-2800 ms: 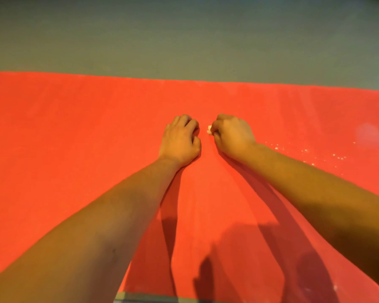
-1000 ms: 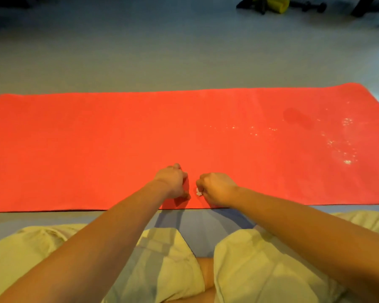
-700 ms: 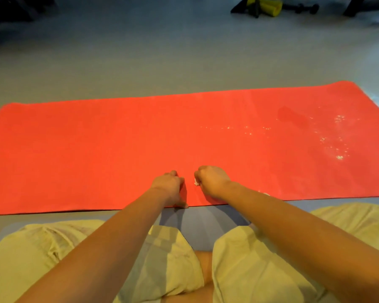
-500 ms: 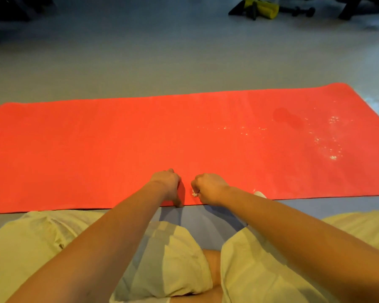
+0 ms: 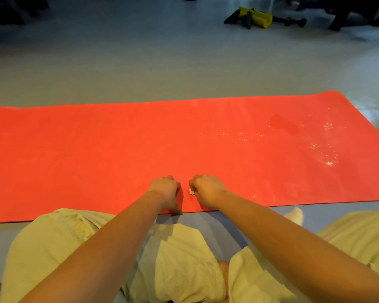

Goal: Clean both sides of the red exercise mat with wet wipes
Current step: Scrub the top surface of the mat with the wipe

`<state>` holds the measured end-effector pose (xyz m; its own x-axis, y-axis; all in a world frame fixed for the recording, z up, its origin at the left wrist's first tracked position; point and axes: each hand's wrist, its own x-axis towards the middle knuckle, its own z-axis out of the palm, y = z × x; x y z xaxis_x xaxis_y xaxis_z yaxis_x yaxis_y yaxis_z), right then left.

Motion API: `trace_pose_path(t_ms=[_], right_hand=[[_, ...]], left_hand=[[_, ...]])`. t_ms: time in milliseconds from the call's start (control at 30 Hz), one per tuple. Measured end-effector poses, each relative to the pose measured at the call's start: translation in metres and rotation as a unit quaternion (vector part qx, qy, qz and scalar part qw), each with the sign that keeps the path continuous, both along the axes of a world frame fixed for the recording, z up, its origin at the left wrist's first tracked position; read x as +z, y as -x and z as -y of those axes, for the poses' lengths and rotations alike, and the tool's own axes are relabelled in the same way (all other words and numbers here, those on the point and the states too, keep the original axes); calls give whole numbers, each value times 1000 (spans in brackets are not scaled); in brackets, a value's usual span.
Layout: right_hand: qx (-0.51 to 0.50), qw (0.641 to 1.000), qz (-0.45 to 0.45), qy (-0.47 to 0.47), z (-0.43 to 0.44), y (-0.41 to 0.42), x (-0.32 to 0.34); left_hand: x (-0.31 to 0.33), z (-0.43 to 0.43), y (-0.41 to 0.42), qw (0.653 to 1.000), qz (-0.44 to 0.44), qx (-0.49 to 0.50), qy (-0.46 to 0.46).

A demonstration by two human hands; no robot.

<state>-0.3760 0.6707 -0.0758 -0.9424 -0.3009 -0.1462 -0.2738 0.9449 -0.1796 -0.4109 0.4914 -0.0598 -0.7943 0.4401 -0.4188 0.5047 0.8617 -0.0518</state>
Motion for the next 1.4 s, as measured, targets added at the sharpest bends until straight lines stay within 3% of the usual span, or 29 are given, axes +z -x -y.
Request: trace_pose_path(t_ms=[133, 400, 533, 600, 733, 800, 900, 1100, 1267, 1400], right_hand=[[-41, 999, 0, 1, 6, 16, 10], [62, 995, 77, -33, -16, -21, 0], [10, 1000, 11, 17, -12, -26, 7], [-13, 999, -19, 45, -14, -27, 9], [-7, 994, 58, 98, -35, -25, 24], [2, 995, 66, 70, -47, -27, 29], [9, 999, 10, 37, -45, -34, 28], [-25, 992, -56, 109, -25, -36, 43], [-14, 992, -23, 123, 23, -34, 45], [21, 997, 35, 72, 48, -37, 26]], left_hand=[[-3, 6, -1, 1000, -8, -19, -20], [-5, 15, -17, 990, -35, -127, -49], [-4, -3, -35, 983, -43, -161, -73], [1, -5, -37, 984, -70, -144, -73], [15, 1, -30, 989, -98, -110, -27], [22, 2, -25, 988, -101, -118, -18], [38, 0, -20, 986, -100, -134, -12], [69, 15, -8, 984, -112, -140, 9], [69, 56, -6, 990, -85, -107, 28], [38, 78, -18, 998, -24, -52, 13]])
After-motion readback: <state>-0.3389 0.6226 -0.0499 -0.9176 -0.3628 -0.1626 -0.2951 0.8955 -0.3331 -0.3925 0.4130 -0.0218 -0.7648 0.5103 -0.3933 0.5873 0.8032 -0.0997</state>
